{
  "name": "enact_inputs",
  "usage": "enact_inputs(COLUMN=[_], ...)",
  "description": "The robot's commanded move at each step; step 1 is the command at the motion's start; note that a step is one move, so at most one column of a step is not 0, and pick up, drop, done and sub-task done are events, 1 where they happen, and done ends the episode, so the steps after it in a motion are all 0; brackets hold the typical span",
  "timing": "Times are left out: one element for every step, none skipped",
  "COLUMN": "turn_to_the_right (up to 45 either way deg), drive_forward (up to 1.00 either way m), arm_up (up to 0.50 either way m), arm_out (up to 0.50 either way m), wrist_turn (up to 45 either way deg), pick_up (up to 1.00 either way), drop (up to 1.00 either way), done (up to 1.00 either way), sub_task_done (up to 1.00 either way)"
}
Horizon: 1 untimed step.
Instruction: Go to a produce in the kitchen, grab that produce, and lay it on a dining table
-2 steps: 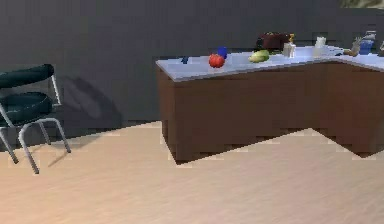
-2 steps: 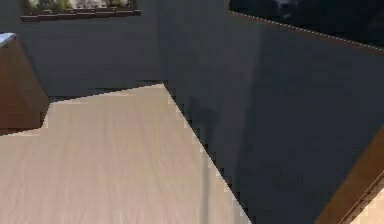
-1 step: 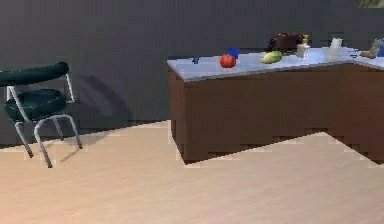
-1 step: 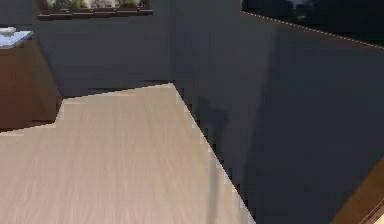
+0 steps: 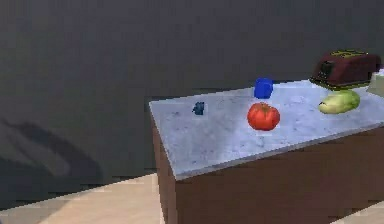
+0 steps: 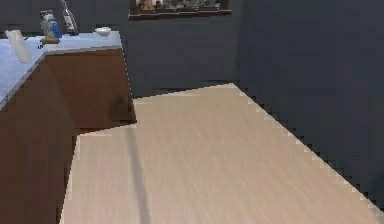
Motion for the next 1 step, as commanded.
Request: enact_inputs(turn_to_the_right=[-18.0], drive_forward=[0.00], arm_up=[0.00], arm_out=[0.00], wrist_turn=[0.0], pick_up=[0.00], drop=[0.00], done=[0.00], sub_task_done=[0.00])
